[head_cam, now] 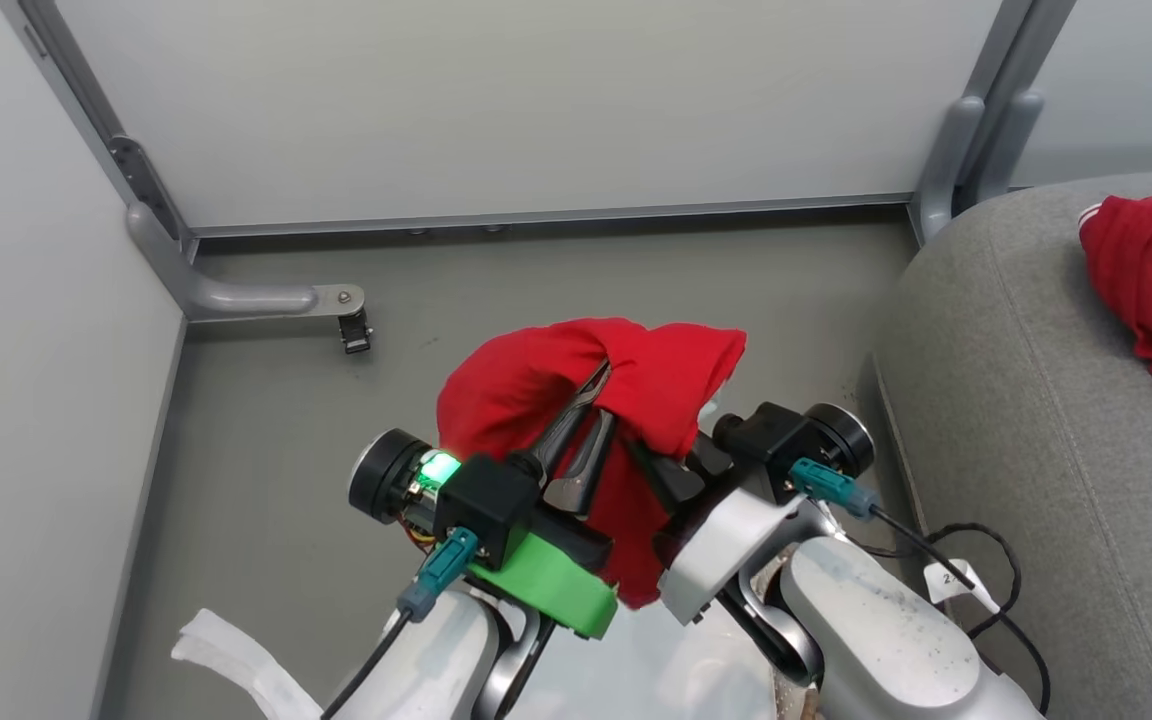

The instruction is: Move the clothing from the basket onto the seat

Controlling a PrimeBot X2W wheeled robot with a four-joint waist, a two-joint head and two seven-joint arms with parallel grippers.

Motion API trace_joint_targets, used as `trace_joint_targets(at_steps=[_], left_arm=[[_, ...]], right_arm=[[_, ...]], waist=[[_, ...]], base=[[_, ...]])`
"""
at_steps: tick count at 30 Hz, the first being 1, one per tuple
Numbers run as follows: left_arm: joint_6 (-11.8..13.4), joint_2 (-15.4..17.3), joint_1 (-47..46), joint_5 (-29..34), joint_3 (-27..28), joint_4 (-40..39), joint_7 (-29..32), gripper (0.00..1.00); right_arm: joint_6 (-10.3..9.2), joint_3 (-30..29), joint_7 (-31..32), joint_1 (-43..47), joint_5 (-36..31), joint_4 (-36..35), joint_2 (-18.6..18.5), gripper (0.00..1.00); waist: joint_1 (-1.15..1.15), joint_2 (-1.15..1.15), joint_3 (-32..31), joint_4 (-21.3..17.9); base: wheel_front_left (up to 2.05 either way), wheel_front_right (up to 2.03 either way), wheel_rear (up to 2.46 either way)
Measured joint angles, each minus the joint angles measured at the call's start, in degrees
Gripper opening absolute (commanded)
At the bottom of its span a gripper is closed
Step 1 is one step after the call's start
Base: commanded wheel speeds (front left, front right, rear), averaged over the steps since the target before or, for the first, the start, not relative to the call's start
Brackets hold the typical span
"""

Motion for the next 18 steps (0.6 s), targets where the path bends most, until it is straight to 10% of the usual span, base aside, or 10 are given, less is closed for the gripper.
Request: trace_joint_targets(at_steps=[18], left_arm=[[-0.9, -0.1, 0.9, 4.5, 5.4, 3.2, 0.0, 1.00]], right_arm=[[0.00, -8.8, 0.0, 4.4, -1.7, -2.2, -0.1, 0.00]], waist=[[0.00, 0.00, 1.8, -20.0]], base=[[0.00, 0.00, 0.00]])
